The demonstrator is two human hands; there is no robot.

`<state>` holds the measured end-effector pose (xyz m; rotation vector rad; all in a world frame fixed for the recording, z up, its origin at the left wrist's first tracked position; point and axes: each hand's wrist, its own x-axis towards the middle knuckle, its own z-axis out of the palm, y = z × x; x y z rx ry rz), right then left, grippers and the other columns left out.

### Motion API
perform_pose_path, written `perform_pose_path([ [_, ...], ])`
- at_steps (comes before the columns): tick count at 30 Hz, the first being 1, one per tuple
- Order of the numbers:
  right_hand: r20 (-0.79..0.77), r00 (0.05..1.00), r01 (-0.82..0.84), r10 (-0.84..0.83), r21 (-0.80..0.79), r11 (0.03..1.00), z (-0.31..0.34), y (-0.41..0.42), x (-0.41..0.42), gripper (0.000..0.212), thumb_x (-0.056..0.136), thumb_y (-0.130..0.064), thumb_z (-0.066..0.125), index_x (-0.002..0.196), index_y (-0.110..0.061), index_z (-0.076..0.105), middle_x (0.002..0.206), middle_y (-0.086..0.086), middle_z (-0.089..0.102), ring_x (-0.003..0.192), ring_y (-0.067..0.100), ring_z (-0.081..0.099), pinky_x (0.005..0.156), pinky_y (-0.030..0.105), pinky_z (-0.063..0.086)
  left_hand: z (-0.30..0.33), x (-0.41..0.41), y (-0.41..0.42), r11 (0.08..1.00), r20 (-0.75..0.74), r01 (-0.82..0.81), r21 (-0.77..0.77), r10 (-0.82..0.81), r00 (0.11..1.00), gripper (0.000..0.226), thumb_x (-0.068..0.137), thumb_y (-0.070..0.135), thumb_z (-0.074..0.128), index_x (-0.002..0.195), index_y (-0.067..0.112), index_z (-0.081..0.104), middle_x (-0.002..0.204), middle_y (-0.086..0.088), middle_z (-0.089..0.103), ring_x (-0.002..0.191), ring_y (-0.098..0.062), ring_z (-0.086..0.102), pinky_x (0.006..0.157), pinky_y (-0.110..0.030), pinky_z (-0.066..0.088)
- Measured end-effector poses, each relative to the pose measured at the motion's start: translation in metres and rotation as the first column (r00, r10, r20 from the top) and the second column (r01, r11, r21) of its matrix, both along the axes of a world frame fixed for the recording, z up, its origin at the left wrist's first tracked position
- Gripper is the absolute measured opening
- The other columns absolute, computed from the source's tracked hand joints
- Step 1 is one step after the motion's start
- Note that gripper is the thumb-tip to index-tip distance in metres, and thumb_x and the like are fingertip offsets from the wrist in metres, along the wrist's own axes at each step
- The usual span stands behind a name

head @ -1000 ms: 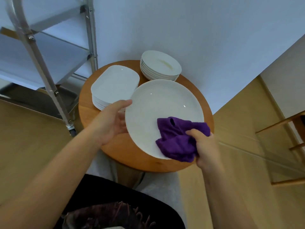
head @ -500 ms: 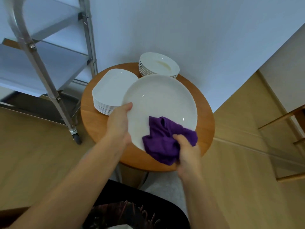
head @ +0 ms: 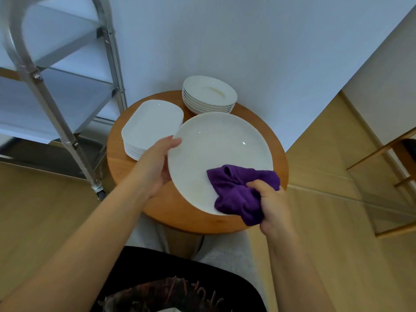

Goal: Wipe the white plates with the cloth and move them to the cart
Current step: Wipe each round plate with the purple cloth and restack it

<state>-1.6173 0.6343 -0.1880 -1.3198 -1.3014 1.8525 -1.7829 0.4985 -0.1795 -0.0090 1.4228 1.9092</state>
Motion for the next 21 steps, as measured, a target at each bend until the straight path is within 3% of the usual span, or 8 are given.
perform_pose_path([
  [3, 0.024, 0.998, -0.057, 0.057, -0.005, 0.998, 0.001, 0.0, -0.002, 0.013, 0.074, -0.004, 0.07, 0.084, -0.013, 0.066, 0.071, 0.004, 0.07, 0.067, 0.02, 0.068, 0.051, 0.026, 0.051, 0.0, -0.003, 0.004, 0.997, 0.119, -0.03, -0.077, 0.039, 0.992, 0.032, 0.09, 0.021, 0.058, 0.12, 0.026, 0.05, 0.106, -0.005, 0.064, 0.093, -0.026, 0.064, 0.065, -0.04, 0.056],
  [7, -0.008, 0.993, 0.12, -0.121, -0.084, 0.989, -0.013, -0.021, -0.012, 0.025, 0.079, -0.01, 0.07, 0.103, -0.011, 0.065, 0.091, 0.009, 0.071, 0.082, 0.026, 0.069, 0.06, 0.03, 0.054, -0.006, 0.021, 0.016, 0.966, 0.216, -0.258, -0.019, 0.256, 0.942, 0.01, 0.091, 0.023, 0.056, 0.099, 0.028, 0.055, 0.097, -0.002, 0.065, 0.084, -0.024, 0.063, 0.049, -0.031, 0.053],
  [11, -0.078, 0.978, 0.169, -0.195, -0.26, 0.951, -0.024, -0.053, -0.024, 0.023, 0.08, -0.011, 0.068, 0.104, -0.009, 0.066, 0.09, 0.008, 0.073, 0.075, 0.019, 0.07, 0.055, 0.026, 0.055, -0.01, 0.061, 0.036, 0.904, 0.187, -0.412, 0.115, 0.388, 0.903, 0.023, 0.092, 0.021, 0.05, 0.111, 0.029, 0.06, 0.109, -0.005, 0.066, 0.097, -0.024, 0.064, 0.076, -0.038, 0.057],
  [13, -0.063, 0.983, 0.146, -0.175, -0.321, 0.936, -0.02, -0.045, -0.021, 0.012, 0.084, -0.011, 0.065, 0.096, -0.009, 0.065, 0.082, 0.008, 0.071, 0.064, 0.017, 0.068, 0.047, 0.024, 0.051, -0.01, 0.068, 0.034, 0.936, 0.114, -0.298, 0.187, 0.28, 0.953, 0.023, 0.09, 0.027, 0.054, 0.11, 0.037, 0.059, 0.112, -0.001, 0.066, 0.103, -0.024, 0.063, 0.085, -0.041, 0.055],
  [15, -0.115, 0.986, 0.064, -0.117, -0.385, 0.92, -0.012, -0.026, -0.009, 0.006, 0.088, -0.011, 0.058, 0.085, -0.008, 0.063, 0.064, 0.006, 0.064, 0.048, 0.014, 0.06, 0.038, 0.02, 0.045, -0.015, 0.057, 0.018, 0.964, -0.049, -0.045, 0.263, 0.06, 0.997, 0.028, 0.079, 0.046, 0.063, 0.105, 0.039, 0.061, 0.111, 0.004, 0.069, 0.105, -0.019, 0.065, 0.085, -0.037, 0.055],
  [17, -0.208, 0.969, 0.011, -0.135, -0.507, 0.862, -0.005, -0.008, 0.005, 0.014, 0.087, -0.01, 0.054, 0.097, -0.006, 0.063, 0.063, 0.011, 0.06, 0.039, 0.015, 0.056, 0.033, 0.02, 0.043, -0.019, 0.032, -0.003, 0.961, -0.251, 0.204, 0.189, -0.153, 0.956, 0.051, 0.063, 0.068, 0.061, 0.107, 0.041, 0.062, 0.113, 0.011, 0.068, 0.108, -0.011, 0.063, 0.087, -0.031, 0.052],
  [19, -0.209, 0.964, -0.005, -0.163, -0.628, 0.778, -0.005, 0.001, 0.018, 0.038, 0.091, -0.018, 0.049, 0.126, -0.003, 0.052, 0.076, 0.018, 0.057, 0.037, 0.02, 0.058, 0.034, 0.023, 0.047, -0.022, 0.007, -0.008, 0.959, -0.312, 0.269, 0.09, -0.23, 0.922, 0.057, 0.062, 0.075, 0.058, 0.11, 0.044, 0.059, 0.116, 0.015, 0.063, 0.115, -0.01, 0.057, 0.09, -0.031, 0.047],
  [21, -0.201, 0.973, -0.064, -0.112, -0.705, 0.706, -0.006, 0.001, 0.023, 0.044, 0.091, -0.026, 0.047, 0.121, 0.006, 0.053, 0.08, 0.023, 0.061, 0.04, 0.026, 0.061, 0.035, 0.028, 0.05, -0.025, -0.008, 0.001, 0.971, -0.313, 0.239, 0.027, -0.219, 0.924, 0.054, 0.07, 0.067, 0.054, 0.118, 0.043, 0.05, 0.124, 0.014, 0.055, 0.125, -0.016, 0.048, 0.095, -0.034, 0.043],
])
